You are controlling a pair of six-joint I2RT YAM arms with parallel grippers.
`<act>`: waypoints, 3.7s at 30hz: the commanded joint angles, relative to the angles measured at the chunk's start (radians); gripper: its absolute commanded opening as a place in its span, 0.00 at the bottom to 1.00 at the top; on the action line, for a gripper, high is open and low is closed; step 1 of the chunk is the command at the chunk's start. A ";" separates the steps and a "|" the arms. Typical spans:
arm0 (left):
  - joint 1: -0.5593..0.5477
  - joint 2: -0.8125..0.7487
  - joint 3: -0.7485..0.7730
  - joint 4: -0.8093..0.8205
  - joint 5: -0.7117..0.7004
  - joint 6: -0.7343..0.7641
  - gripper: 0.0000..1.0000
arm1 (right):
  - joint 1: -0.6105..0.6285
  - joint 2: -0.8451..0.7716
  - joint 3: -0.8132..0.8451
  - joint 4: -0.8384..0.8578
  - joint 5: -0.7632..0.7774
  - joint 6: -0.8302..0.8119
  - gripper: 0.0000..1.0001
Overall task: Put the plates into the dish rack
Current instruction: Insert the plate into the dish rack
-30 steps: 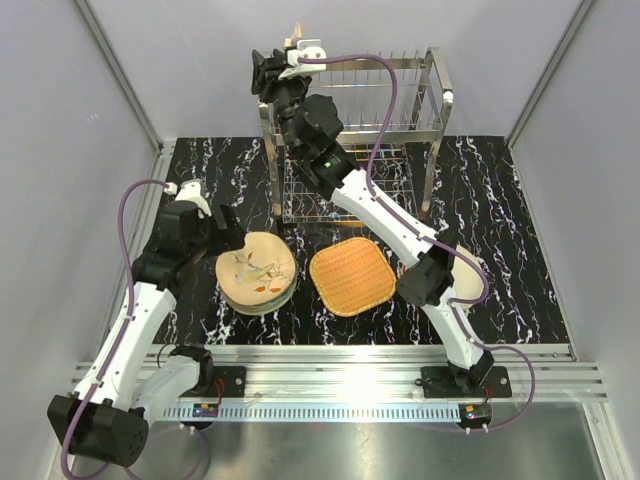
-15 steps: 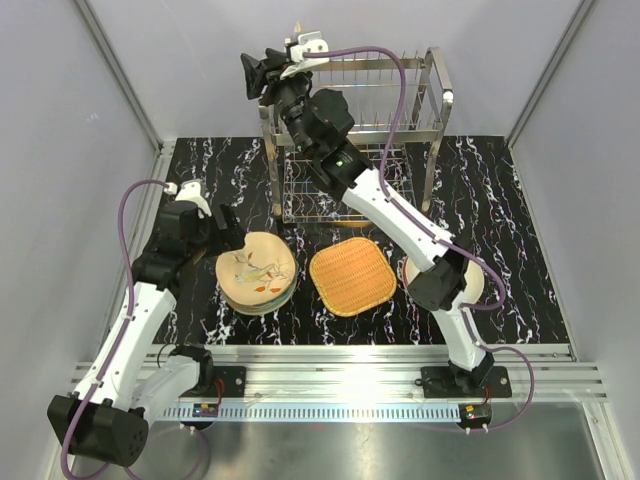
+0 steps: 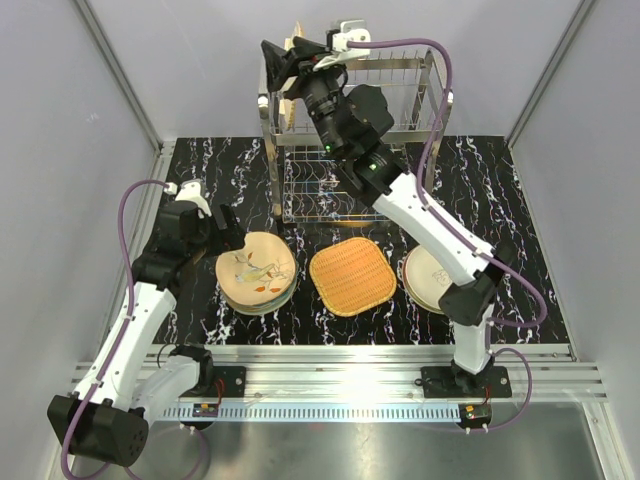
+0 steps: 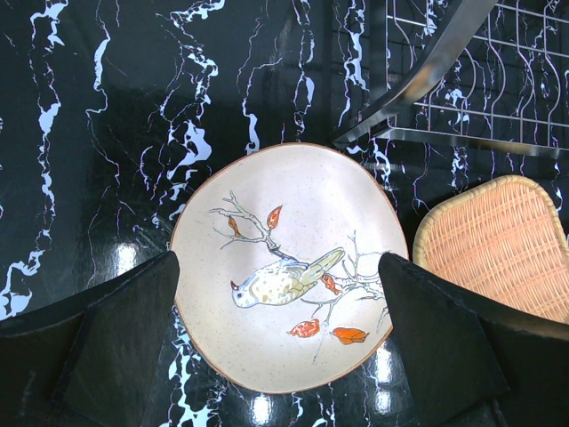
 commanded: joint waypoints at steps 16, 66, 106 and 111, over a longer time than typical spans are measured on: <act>0.001 -0.016 0.023 0.043 0.023 0.002 0.99 | -0.133 -0.032 -0.049 -0.169 -0.066 0.309 0.72; 0.001 -0.013 0.020 0.046 0.023 0.004 0.99 | -0.133 0.062 0.054 -0.175 -0.363 0.373 0.71; 0.011 0.004 0.017 0.060 0.073 0.024 0.99 | -0.131 -0.387 -0.442 -0.090 -0.342 0.198 0.76; 0.011 -0.004 0.003 0.092 0.122 0.037 0.99 | -0.125 -0.605 -0.691 -0.090 -0.293 0.102 0.73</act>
